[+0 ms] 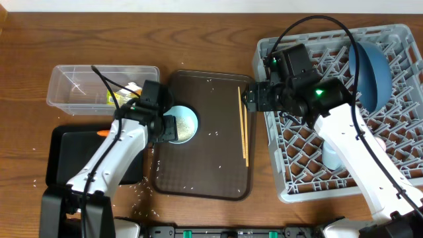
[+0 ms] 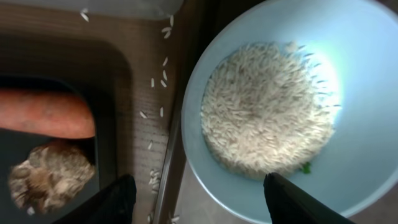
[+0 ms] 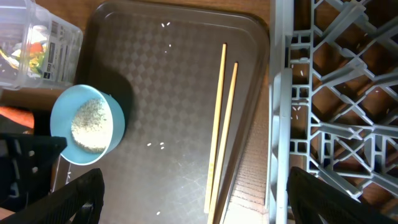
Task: Sort waste into correct bins and load items into the dishwasher rack
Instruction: 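Grasp the light blue rice bowl with the left gripper, then tip the rice bowl over the black tray to empty the rice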
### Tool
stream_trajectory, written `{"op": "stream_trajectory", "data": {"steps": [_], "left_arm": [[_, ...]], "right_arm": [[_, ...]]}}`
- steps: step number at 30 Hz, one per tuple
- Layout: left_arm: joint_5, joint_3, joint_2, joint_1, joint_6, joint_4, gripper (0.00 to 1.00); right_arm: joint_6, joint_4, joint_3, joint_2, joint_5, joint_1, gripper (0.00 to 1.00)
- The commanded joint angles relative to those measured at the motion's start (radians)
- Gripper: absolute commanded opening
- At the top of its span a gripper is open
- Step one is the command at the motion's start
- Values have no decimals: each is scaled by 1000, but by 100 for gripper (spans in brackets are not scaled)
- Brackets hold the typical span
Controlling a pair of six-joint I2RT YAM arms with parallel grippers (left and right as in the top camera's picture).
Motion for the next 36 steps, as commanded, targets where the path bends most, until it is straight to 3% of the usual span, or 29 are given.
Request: {"op": "stream_trajectory", "data": {"steps": [1, 4, 12, 15, 24, 31, 36], "left_arm": [[23, -21, 6, 3, 22, 31, 66], [125, -43, 6, 0, 22, 62, 61], [175, -129, 6, -2, 22, 94, 50], [211, -143, 6, -2, 21, 77, 37], [269, -105, -97, -23, 22, -13, 37], [57, -106, -170, -27, 22, -3, 42], [42, -118, -91, -27, 26, 48, 42]], "right_arm": [[12, 2, 5, 0, 10, -11, 88], [12, 1, 5, 0, 10, -10, 88], [12, 1, 5, 0, 10, -11, 88], [12, 1, 5, 0, 10, -11, 87], [12, 4, 5, 0, 11, -11, 88], [12, 19, 5, 0, 22, -11, 88], [12, 20, 5, 0, 22, -11, 88]]}}
